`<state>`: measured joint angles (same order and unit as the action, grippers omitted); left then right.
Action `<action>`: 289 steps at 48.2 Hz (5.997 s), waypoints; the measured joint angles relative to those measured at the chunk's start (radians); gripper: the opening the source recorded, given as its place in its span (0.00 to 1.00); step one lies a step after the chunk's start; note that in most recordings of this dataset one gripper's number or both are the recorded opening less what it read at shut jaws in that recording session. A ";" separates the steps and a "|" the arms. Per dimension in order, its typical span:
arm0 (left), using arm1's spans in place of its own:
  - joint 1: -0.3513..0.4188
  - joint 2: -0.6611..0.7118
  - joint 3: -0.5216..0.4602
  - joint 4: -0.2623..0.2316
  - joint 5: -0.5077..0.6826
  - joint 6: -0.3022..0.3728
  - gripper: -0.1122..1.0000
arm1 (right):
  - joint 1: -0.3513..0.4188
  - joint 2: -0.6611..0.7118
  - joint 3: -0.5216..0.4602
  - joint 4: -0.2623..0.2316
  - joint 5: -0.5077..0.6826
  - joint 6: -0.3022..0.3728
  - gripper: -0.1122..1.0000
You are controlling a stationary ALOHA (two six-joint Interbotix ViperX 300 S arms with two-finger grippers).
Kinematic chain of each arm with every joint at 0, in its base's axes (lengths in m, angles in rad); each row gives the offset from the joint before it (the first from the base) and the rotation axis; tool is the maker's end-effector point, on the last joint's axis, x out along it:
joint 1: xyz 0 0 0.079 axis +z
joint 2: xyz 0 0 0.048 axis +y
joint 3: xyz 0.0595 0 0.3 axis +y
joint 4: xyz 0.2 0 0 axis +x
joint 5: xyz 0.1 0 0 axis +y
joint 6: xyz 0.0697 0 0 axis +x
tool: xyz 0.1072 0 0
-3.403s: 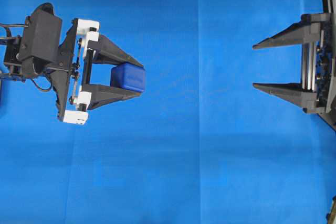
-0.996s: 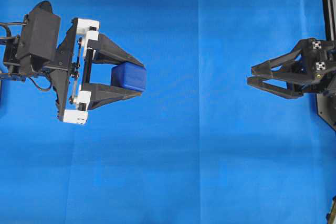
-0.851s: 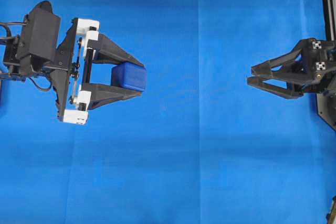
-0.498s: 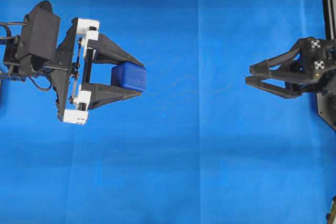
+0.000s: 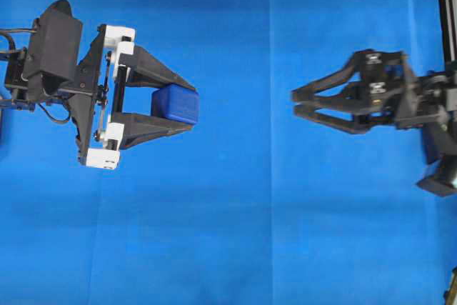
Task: Handover the blue block to the right arm after grasping it with the left arm, then place it in the designated position.
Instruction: 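Reach the right gripper toward the cube held by the left gripper, then close the right gripper on the cube and pull it rightward, then carry the cube with the right gripper toward the right side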
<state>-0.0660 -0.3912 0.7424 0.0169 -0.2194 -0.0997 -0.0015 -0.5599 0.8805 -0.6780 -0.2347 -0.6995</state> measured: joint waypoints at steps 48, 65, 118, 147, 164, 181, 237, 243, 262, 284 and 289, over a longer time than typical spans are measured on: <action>0.000 0.000 0.000 0.000 0.002 0.000 0.52 | -0.002 0.449 -0.417 0.000 -0.051 0.003 0.98; 0.000 0.000 0.000 0.000 0.003 0.000 0.52 | 0.006 0.466 -0.448 0.000 0.006 0.003 0.88; 0.000 0.000 0.000 -0.002 -0.005 0.017 0.94 | 0.005 0.468 -0.456 0.002 0.089 0.044 0.52; 0.002 -0.044 0.034 -0.003 -0.005 0.005 0.94 | 0.006 0.250 -0.261 0.031 0.176 0.044 0.52; 0.002 -0.057 0.041 -0.003 -0.005 0.005 0.94 | 0.066 0.008 -0.126 0.037 0.331 0.044 0.52; 0.002 -0.057 0.041 -0.002 -0.005 0.005 0.94 | 0.109 -0.077 -0.097 0.041 0.456 0.046 0.52; 0.003 -0.055 0.040 -0.003 -0.005 0.005 0.94 | 0.109 -0.098 -0.097 0.179 0.446 1.104 0.52; 0.000 -0.055 0.040 -0.002 -0.005 0.005 0.94 | 0.109 -0.098 -0.097 0.179 0.445 1.104 0.52; 0.000 -0.055 0.041 -0.002 -0.005 0.005 0.94 | 0.109 -0.097 -0.097 0.179 0.446 1.104 0.52; -0.002 -0.055 0.041 -0.002 -0.005 0.005 0.94 | 0.107 -0.098 -0.097 0.179 0.446 1.104 0.52; 0.000 -0.055 0.040 -0.002 -0.005 0.005 0.94 | 0.107 -0.098 -0.097 0.179 0.446 1.104 0.52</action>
<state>-0.0660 -0.4464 0.7823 0.0153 -0.2240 -0.0951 0.1058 -0.6581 0.7839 -0.4985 0.2117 0.4050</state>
